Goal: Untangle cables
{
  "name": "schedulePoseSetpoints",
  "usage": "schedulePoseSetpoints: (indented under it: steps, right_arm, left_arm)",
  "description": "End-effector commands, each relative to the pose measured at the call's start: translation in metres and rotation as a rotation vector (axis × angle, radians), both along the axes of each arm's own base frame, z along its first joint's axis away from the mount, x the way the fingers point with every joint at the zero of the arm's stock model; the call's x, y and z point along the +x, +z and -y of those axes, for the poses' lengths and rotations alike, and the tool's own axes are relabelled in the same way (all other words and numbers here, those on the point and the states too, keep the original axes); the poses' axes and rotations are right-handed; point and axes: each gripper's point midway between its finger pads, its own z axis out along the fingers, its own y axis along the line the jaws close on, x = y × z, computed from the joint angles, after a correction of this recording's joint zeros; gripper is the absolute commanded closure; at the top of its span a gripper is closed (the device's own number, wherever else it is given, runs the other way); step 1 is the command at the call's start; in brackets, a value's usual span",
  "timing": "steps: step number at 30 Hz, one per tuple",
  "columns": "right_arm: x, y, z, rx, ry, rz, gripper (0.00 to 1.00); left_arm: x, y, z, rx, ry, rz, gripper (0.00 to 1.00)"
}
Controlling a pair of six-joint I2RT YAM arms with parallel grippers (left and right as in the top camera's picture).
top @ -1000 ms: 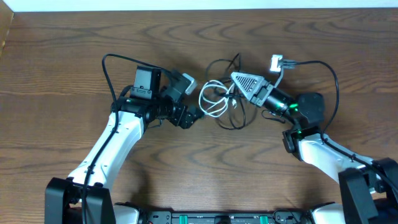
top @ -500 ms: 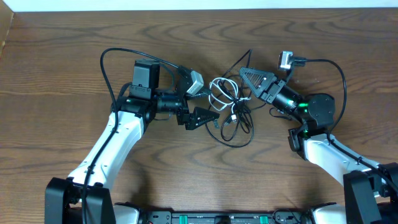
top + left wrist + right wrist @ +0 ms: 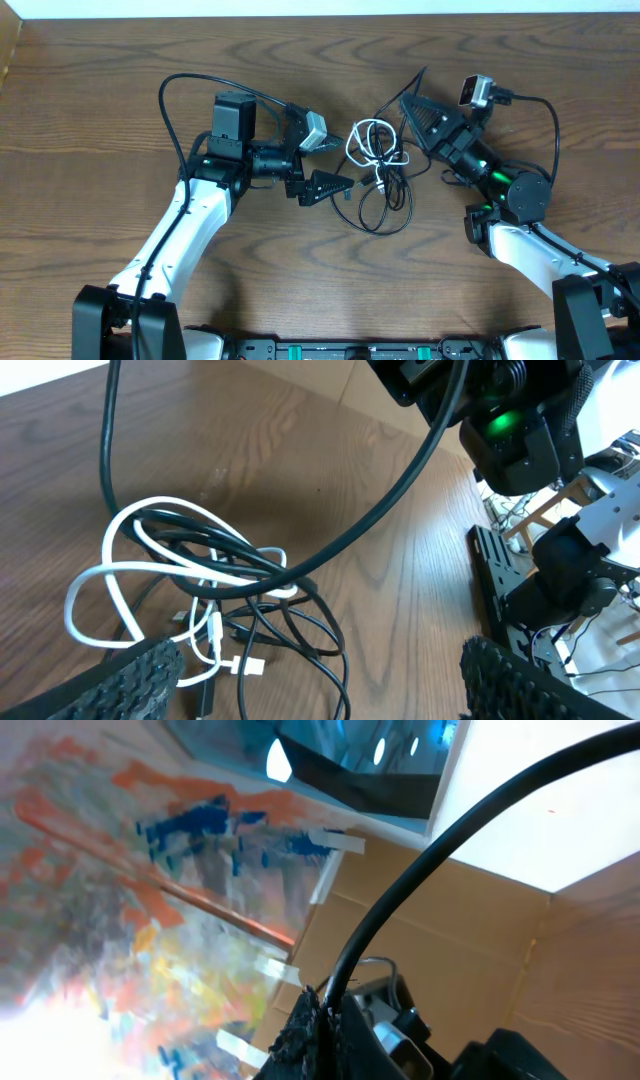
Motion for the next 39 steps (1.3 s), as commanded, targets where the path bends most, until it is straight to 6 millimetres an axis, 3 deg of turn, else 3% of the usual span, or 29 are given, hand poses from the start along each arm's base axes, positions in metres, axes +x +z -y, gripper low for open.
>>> schedulePoseSetpoints:
  steps: [1, 7, 15, 27, 29, 30, 31, 35, 36, 39]
  right_arm:
    - [0.001, 0.018, 0.011, 0.092, -0.027, -0.008, 0.99]
    - [0.002, 0.022, 0.008, 0.138, -0.031, -0.030, 0.99]
    - [0.004, 0.020, 0.000, 0.153, -0.048, -0.057, 0.99]
    - [0.001, 0.011, -0.017, 0.137, -0.007, -0.102, 0.99]
    - [0.001, 0.011, -0.017, 0.135, -0.005, -0.101, 0.99]
    - [0.000, 0.011, -0.017, 0.134, -0.003, -0.101, 0.99]
    - [0.000, 0.011, -0.018, 0.134, -0.002, -0.101, 0.99]
    - [0.000, 0.011, -0.017, 0.134, -0.003, -0.102, 0.99]
    - [0.000, 0.011, -0.017, 0.133, -0.003, -0.101, 0.99]
    - [0.000, 0.011, -0.018, 0.133, -0.002, -0.101, 0.99]
  left_arm:
    - [0.001, 0.007, 0.002, -0.023, -0.022, 0.030, 0.11]
    - [0.002, 0.012, 0.007, -0.034, -0.037, 0.080, 0.11]
    - [-0.014, 0.027, 0.042, -0.072, -0.142, 0.219, 0.11]
    - [0.026, 0.014, 0.054, 0.091, 0.074, 0.353, 0.11]
    - [0.036, 0.011, 0.049, 0.127, 0.130, 0.369, 0.22]
    - [0.039, 0.011, 0.048, 0.134, 0.146, 0.375, 0.22]
    - [0.040, 0.012, 0.048, 0.134, 0.150, 0.380, 0.02]
    - [0.043, 0.017, 0.049, 0.122, 0.156, 0.406, 0.02]
    - [0.043, 0.018, 0.049, 0.119, 0.156, 0.412, 0.09]
    - [0.045, 0.022, 0.049, 0.111, 0.161, 0.431, 0.86]
